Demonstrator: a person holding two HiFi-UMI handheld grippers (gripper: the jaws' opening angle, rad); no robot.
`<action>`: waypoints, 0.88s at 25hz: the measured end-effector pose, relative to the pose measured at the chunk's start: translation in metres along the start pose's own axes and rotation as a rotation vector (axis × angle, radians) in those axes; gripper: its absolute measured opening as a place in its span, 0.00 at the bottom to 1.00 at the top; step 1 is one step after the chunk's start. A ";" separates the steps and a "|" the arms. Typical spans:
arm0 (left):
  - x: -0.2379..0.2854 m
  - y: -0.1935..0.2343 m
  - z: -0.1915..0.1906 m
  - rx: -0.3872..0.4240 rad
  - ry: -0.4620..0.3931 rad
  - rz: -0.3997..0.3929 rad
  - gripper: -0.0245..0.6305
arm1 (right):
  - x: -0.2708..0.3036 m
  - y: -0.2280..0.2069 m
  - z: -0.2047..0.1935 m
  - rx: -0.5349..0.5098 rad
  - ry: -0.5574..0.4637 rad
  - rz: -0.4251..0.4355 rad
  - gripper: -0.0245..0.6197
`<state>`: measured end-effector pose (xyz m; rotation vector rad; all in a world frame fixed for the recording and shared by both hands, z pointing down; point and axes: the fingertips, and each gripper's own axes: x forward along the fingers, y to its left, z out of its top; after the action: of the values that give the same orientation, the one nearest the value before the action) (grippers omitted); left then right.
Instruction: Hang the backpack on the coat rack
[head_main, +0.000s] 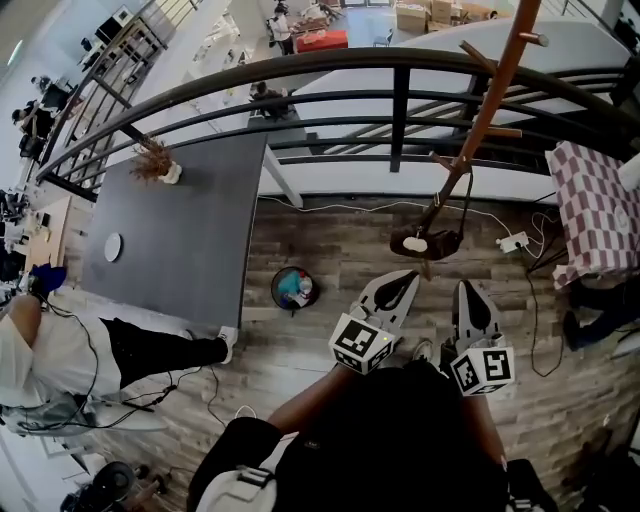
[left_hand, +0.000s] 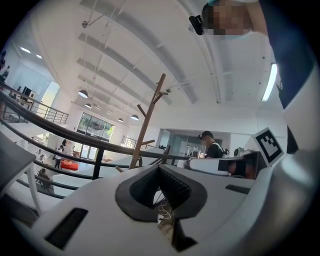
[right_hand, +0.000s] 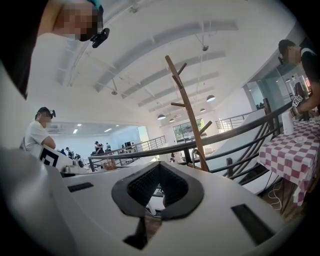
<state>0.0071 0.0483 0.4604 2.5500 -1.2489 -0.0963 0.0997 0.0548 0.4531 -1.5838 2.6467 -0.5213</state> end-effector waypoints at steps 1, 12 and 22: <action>0.001 0.000 -0.002 -0.006 0.002 0.017 0.05 | -0.001 -0.001 -0.002 -0.003 0.006 0.009 0.06; 0.005 -0.038 -0.013 0.011 -0.003 0.101 0.05 | -0.034 -0.030 -0.002 -0.015 0.023 0.070 0.06; 0.011 -0.048 -0.007 0.055 -0.023 0.122 0.05 | -0.037 -0.044 -0.001 -0.030 0.030 0.086 0.06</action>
<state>0.0515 0.0687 0.4536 2.5176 -1.4315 -0.0667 0.1551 0.0682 0.4606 -1.4722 2.7426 -0.5086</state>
